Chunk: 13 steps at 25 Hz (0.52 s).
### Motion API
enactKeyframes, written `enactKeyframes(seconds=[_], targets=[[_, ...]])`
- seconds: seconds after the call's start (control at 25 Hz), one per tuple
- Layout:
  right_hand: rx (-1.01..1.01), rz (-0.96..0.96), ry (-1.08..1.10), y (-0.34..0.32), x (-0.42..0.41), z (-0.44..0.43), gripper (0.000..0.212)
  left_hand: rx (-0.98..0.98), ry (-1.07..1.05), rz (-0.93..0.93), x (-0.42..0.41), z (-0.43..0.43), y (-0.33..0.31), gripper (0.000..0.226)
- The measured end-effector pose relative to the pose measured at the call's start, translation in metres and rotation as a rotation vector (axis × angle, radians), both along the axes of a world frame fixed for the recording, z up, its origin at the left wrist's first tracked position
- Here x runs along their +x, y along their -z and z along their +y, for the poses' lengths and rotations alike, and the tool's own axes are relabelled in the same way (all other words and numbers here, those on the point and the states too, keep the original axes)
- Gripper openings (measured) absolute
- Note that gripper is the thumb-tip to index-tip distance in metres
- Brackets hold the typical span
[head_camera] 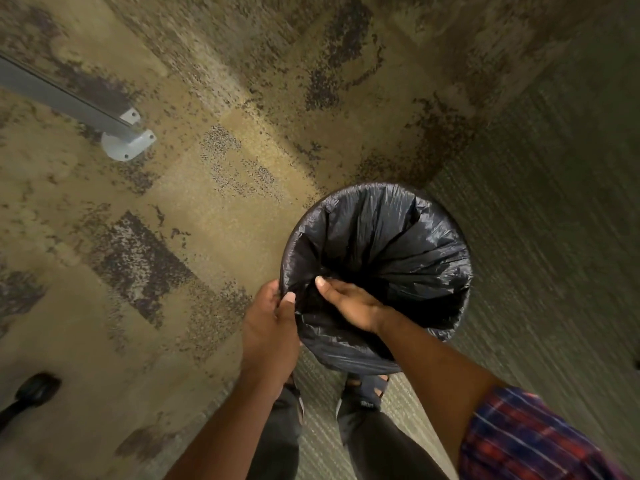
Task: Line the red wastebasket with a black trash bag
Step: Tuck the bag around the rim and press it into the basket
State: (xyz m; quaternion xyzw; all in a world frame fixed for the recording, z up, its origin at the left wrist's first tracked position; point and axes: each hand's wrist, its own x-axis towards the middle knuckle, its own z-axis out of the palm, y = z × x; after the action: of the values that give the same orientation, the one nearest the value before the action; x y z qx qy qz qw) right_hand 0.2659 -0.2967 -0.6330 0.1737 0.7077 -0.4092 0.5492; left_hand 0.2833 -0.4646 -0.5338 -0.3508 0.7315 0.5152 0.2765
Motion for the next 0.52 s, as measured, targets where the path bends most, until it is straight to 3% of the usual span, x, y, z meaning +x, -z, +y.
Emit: enactKeyframes(seconds=[0.2,0.36,0.52], targets=[[0.133,-0.02,0.246,0.021,-0.055,0.036,0.057,-0.079,0.027,0.018,0.0,0.001,0.002,0.021],[0.175,0.006,0.211,0.052,-0.067,0.053,0.054,-0.068,0.055,0.017,0.003,-0.004,0.006,0.021],[0.322,0.278,-0.112,0.044,-0.045,0.042,0.06,-0.07,0.056,0.014,0.005,-0.008,0.013,0.025]])
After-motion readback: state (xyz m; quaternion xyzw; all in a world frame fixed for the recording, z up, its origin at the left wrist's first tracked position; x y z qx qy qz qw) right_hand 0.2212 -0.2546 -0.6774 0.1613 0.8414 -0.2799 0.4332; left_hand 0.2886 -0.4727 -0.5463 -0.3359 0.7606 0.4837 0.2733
